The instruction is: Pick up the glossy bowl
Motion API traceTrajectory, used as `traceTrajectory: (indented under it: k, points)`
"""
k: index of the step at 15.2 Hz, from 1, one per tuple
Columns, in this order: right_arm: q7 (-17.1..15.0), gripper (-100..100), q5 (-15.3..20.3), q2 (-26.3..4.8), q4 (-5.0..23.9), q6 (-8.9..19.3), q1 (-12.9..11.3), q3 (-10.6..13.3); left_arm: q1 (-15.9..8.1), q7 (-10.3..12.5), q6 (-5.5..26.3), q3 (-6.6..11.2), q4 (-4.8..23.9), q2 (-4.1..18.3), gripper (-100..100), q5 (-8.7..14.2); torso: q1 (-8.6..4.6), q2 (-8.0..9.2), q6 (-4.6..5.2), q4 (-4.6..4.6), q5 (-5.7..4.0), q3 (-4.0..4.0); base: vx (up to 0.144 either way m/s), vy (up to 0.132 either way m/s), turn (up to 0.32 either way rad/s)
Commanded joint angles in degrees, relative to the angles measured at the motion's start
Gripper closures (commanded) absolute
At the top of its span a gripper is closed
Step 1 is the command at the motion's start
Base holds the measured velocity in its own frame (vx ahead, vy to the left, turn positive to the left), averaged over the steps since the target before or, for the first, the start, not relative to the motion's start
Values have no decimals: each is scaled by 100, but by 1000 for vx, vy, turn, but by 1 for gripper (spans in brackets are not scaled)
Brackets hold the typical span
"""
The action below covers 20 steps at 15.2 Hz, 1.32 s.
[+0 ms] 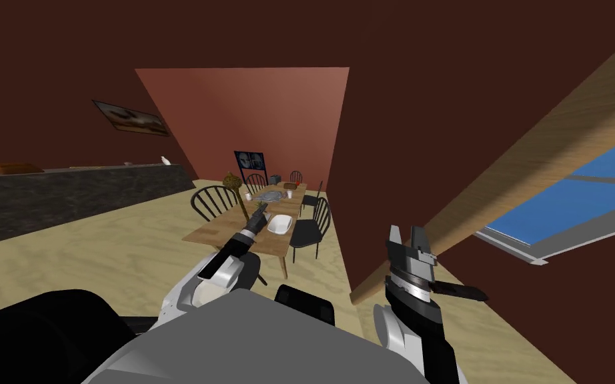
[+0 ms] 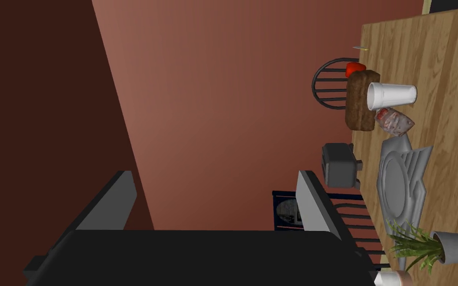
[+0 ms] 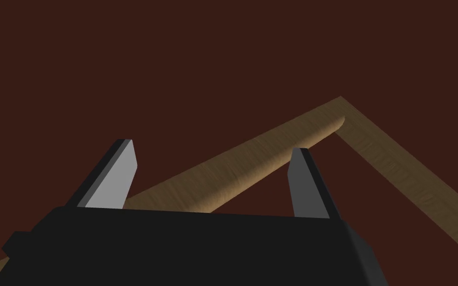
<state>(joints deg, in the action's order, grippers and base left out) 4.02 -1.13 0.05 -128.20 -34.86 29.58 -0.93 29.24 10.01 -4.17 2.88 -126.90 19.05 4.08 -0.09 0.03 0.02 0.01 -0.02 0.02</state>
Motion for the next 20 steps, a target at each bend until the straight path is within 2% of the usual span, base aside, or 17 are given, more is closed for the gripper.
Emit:
traceTrajectory:
  k: [1, 2, 3, 5, 6, 8, 9, 11, 12, 14, 17, 19, 20]
  points:
    - [0, 0, 0, 0, 0, 0, 0, 0, 53, 48, 286, 63, 79, 118, -100, 144, 0, 0, 0, 0, 0, 0, 0, -35, -154]
    - [0, 0, 0, 0, 0, 0, 0, 0, 53, 48, 410, 63, 79, 118, -100, 144, -2, -1, 1, 0, 0, 0, 1, -30, -134]
    - [0, 0, 0, 0, 0, 0, 0, 0, 83, 81, 543, 113, 135, 201, -100, 255, -2, -1, 0, -1, 0, -1, -1, -32, -163]
    - [0, 0, 0, 0, 0, 0, 0, 0, 83, 81, 697, 113, 135, 201, -100, 255, -2, 0, 0, 0, 0, 0, -1, -25, -84]
    - [0, 0, 0, 0, 0, 0, 0, 0, 113, 114, 840, 165, 192, 279, -100, 367, 0, -1, -1, 0, 0, 0, 2, -22, -118]
    - [0, 0, 0, 0, 0, 0, 0, 0, 113, 114, 988, 165, 192, 279, -100, 367, 1, -1, 0, 0, 0, -1, 3, -17, -95]
    - [0, 0, 0, 0, 0, 0, 0, 0, 143, 147, 1162, 218, 251, 352, -100, 481, 3, -1, -2, 0, 0, -1, 6, -19, -111]
    - [0, 0, 0, 0, 0, 0, 0, 0, 143, 147, 1284, 218, 251, 352, -100, 481, 2, -2, -1, -1, 1, -1, 5, -18, -87]
    - [0, 0, 0, 0, 0, 0, 0, 0, 173, 180, 1449, 271, 310, 421, -100, 595, 4, -2, -2, 0, 1, -1, 6, -17, -109]
    - [0, 0, 0, 0, 0, 0, 0, 0, 173, 180, 1581, 271, 310, 421, -100, 595, 4, -3, 0, -1, 1, -2, 6, -14, -98]
    - [0, 0, 0, 0, 0, 0, 0, 0, 233, 245, 2036, 380, 431, 545, -100, 825, 4, -4, 0, -1, 1, -2, 11, -18, -144]
    - [0, 0, 0, 0, 0, 0, 0, 0, 233, 245, 2180, 380, 431, 545, -100, 825, 3, -6, -1, -1, 1, -4, 15, -15, -79]
    - [0, 0, 0, 0, 0, 0, 1, -1, 263, 276, 2367, 435, 492, 601, -100, 939, 5, -6, -2, -1, 1, -3, 14, -11, -113]
